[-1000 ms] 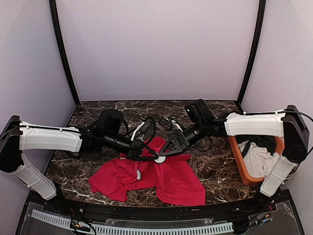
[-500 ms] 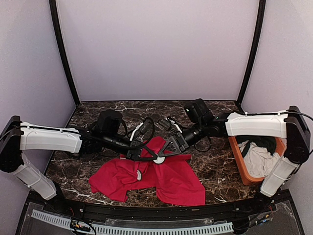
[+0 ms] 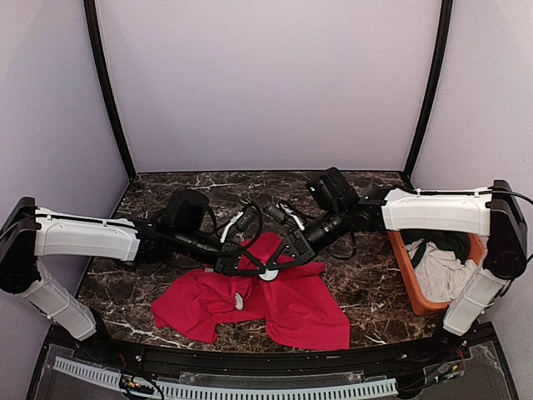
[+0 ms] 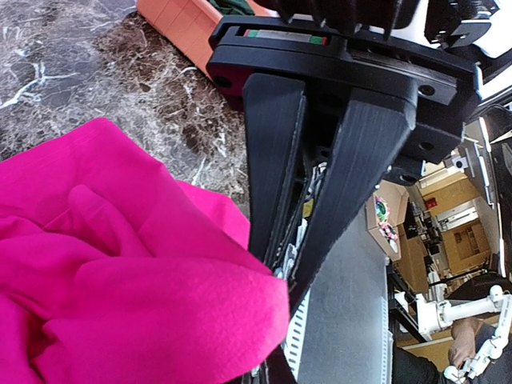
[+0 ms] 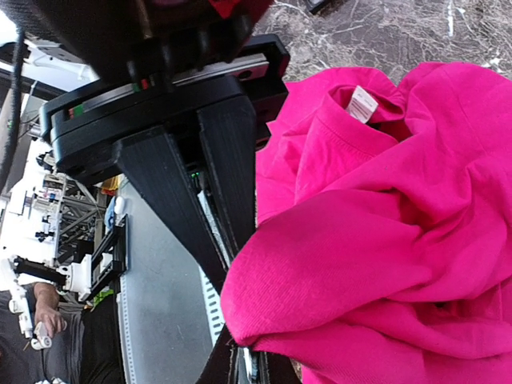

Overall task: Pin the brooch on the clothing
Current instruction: Pin the brooch onto the flattened clothing.

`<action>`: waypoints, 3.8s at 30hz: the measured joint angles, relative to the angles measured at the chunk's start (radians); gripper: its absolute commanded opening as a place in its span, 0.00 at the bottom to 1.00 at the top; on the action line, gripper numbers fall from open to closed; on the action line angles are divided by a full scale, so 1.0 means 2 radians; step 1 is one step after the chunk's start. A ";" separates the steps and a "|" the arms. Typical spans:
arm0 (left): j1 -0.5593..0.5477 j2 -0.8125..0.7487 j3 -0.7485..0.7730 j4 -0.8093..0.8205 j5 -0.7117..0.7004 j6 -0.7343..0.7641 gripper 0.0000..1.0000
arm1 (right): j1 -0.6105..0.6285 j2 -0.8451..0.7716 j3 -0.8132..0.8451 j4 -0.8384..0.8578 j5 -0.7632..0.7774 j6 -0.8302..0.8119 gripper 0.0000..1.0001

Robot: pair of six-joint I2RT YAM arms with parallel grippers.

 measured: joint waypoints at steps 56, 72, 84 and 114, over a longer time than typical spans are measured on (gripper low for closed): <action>0.002 -0.002 0.007 -0.067 -0.080 0.045 0.01 | 0.037 0.057 0.093 -0.121 0.153 -0.002 0.19; 0.002 -0.008 0.007 -0.063 -0.064 0.044 0.01 | 0.050 0.064 0.093 -0.133 0.143 -0.032 0.19; -0.003 -0.021 0.007 -0.062 -0.054 0.046 0.01 | 0.029 0.043 0.075 -0.124 0.082 -0.046 0.26; -0.003 -0.023 0.008 -0.066 -0.061 0.059 0.01 | 0.003 0.051 0.061 -0.072 0.001 0.013 0.21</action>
